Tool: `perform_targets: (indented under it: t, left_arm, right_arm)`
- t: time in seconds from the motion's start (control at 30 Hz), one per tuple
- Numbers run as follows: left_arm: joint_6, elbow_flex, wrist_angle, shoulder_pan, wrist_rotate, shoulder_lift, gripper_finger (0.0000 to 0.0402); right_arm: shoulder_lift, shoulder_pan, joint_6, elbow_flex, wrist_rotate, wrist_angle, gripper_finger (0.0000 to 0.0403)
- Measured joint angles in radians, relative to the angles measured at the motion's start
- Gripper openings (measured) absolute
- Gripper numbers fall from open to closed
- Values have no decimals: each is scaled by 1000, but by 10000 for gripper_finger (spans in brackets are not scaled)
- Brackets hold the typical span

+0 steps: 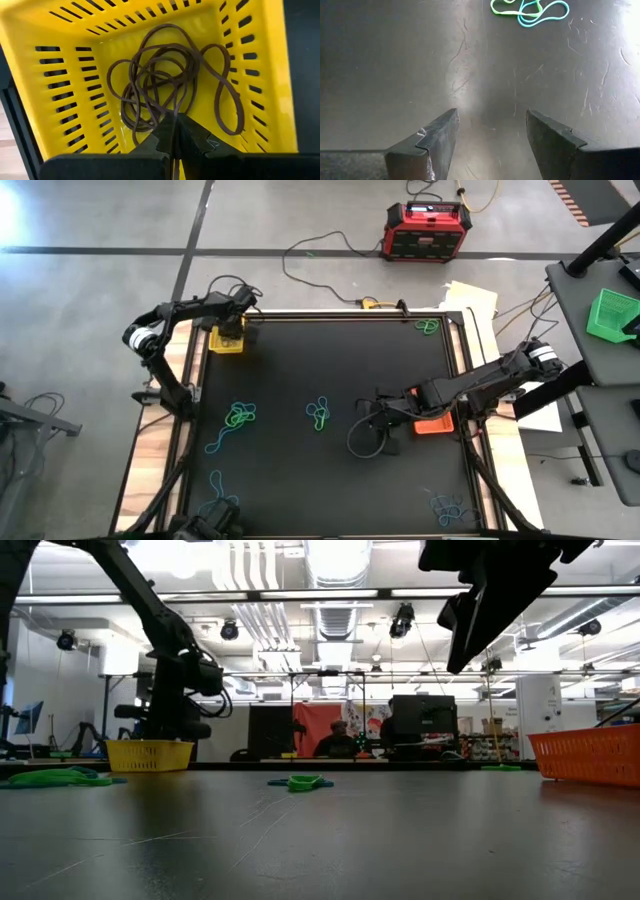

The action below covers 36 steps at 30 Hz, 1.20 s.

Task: Sort rubber bands into baskets
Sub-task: Put the purple rubber band into the yellow bin

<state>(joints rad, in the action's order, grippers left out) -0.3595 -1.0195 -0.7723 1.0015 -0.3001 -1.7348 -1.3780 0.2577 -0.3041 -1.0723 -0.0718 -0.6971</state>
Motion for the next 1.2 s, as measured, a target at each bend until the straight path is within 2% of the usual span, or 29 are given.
perform_targets:
  t: [0.23,0.57,0.93,1.2]
  left_arm:
    - [13,0,6,-13,-31,-3,14]
    - [37,1,-3,-28,-56,48,113]
    - [49,-61,-136,-132,-95,302,197]
    - [19,-53,-138,-332,-95,502,224]
  right_arm:
    - [14,0,12,8,-9,2,221]
    - [15,-1,9,6,-9,5,221]
    - [15,-3,19,6,-9,27,221]
    - [15,-3,19,6,-9,33,221]
